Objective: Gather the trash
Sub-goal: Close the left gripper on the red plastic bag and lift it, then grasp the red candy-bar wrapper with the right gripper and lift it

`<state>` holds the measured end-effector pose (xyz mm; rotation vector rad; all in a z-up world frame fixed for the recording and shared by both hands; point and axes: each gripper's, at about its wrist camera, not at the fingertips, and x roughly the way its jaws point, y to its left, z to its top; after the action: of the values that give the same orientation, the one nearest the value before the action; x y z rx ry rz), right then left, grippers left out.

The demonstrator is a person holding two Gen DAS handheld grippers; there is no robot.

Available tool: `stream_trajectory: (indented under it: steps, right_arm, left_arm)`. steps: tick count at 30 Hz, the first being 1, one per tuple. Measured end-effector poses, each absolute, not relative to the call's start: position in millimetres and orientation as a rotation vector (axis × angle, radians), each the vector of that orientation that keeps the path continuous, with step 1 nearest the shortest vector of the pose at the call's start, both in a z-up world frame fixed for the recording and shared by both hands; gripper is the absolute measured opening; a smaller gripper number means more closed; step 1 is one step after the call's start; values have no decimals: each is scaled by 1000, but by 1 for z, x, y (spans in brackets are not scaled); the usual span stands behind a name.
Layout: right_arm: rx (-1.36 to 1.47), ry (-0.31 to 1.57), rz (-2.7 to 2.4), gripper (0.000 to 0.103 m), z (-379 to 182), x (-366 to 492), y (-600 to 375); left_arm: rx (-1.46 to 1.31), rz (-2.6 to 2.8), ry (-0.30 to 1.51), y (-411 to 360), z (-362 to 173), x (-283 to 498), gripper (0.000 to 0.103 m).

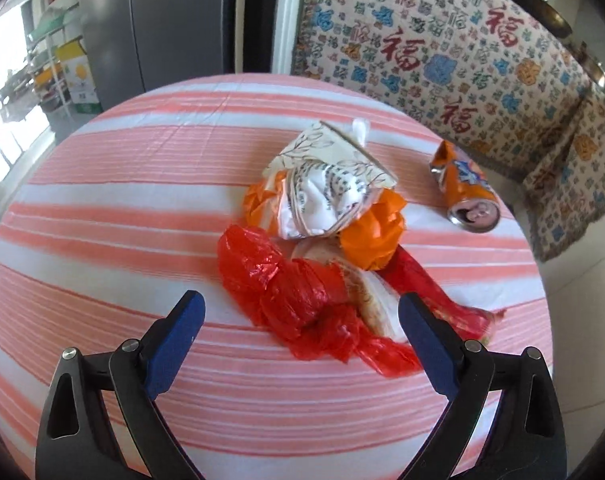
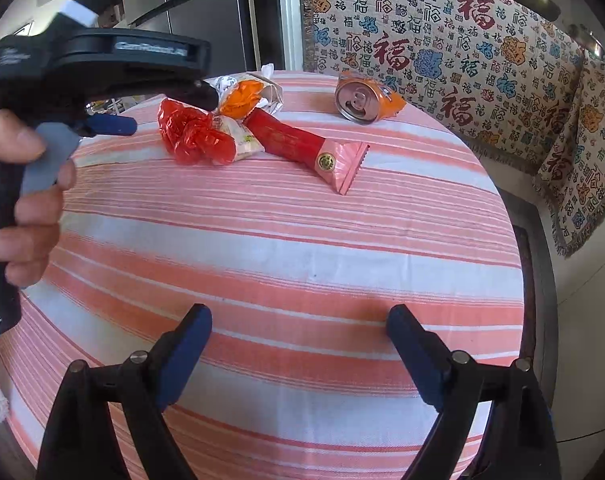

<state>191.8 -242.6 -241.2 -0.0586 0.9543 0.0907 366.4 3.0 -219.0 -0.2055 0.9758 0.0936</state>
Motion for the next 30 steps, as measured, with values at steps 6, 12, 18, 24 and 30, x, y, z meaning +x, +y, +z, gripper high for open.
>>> stream_trajectory:
  steps: [6, 12, 18, 24, 30]
  right_arm:
    - [-39, 953, 97, 92, -241, 194, -245]
    - [-10, 953, 92, 92, -242, 196, -248]
    - [-14, 946, 70, 92, -243, 197, -252]
    - [-4, 940, 21, 92, -242, 229, -270]
    - [-41, 962, 59, 92, -251, 272, -268]
  left_arm:
    - [-115, 0, 941, 12, -220, 341, 53]
    - [31, -189, 996, 42, -202, 303, 51]
    - [211, -369, 1079, 46, -201, 254, 55]
    - [128, -297, 1029, 41, -217, 248, 83]
    - [85, -235, 983, 36, -234, 246, 87]
